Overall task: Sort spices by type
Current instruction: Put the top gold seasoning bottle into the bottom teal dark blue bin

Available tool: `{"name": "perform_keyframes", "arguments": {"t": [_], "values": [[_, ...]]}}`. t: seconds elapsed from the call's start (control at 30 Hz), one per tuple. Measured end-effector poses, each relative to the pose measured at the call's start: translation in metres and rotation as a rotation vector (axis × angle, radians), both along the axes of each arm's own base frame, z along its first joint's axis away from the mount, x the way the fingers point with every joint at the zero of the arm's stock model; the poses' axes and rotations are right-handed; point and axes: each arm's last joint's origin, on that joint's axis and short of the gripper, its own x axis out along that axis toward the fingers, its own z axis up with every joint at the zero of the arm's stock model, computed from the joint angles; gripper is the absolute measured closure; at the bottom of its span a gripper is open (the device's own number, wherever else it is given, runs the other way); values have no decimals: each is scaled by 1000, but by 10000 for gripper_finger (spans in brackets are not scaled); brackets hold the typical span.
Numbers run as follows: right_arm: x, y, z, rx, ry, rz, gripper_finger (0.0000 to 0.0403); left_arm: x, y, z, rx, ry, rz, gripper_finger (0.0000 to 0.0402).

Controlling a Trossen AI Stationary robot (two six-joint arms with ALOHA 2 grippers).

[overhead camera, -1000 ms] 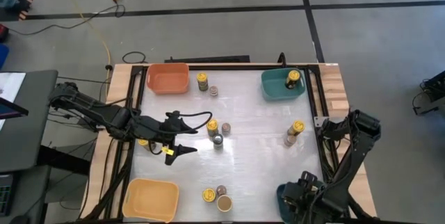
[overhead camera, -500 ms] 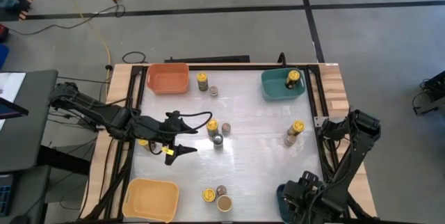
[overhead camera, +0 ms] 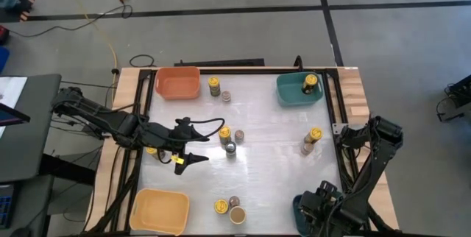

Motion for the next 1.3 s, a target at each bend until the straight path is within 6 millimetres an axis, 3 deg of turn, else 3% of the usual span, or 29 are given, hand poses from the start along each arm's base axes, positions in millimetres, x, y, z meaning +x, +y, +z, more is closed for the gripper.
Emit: {"name": "perform_keyframes", "arguments": {"t": [0.87,1.3], "values": [[0,0,0,3,2,8,78,0,0,0,1,0,-1,91],[-1,-2,3,-3,6,8,6,0,0,0,0,0,0,91]]}}
